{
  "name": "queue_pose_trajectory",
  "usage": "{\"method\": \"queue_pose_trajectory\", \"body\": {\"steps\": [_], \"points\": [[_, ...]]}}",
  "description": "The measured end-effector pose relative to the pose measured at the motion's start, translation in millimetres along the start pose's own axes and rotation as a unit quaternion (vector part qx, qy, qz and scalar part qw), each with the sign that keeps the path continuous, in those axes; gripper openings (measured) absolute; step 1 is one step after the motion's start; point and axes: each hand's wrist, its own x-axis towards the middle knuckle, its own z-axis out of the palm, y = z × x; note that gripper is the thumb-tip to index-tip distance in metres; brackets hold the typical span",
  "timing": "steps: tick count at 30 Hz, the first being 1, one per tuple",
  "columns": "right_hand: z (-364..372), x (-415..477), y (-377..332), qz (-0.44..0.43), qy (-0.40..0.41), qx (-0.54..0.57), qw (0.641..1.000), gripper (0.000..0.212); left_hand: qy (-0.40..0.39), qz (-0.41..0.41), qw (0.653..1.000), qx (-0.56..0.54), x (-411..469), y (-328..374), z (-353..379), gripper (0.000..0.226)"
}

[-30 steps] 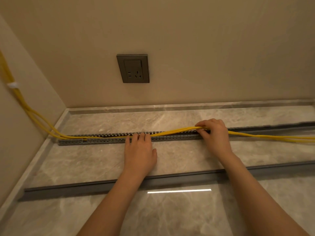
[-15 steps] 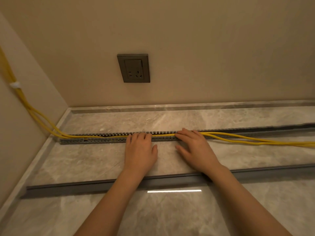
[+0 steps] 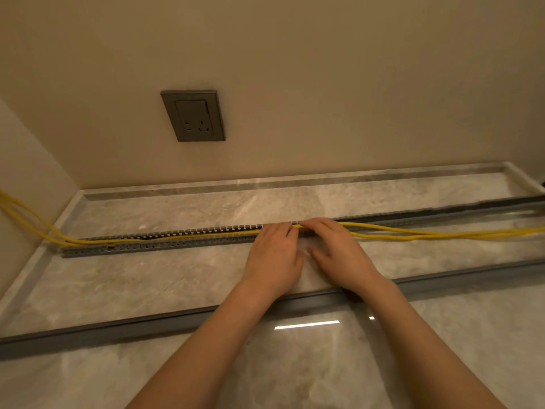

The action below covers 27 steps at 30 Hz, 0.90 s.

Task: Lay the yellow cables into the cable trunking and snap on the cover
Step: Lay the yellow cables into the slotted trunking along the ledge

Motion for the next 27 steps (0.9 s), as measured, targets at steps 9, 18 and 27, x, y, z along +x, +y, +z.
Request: {"method": "queue_pose_trajectory", "body": {"steps": [9,18,27], "points": [[-43.9,-27.6,56.4,0.142,0.118,-0.133,0.974,0.037,-0.035,-0.026,0.998,0.039,5.8,22.9,15.5,0.049],[-50.6,-30.1,78.1,0.193,0.11,-0.184,0.958,0.022,-0.047,-0.05,0.996,0.057,4.5,25.2,19.2,0.06],[-65.6,-26.5,82.2,0.13,0.105,-0.182,0.969,0.015,-0.073,-0.061,0.993,0.065,5.5,26.6,14.4,0.061]]}}
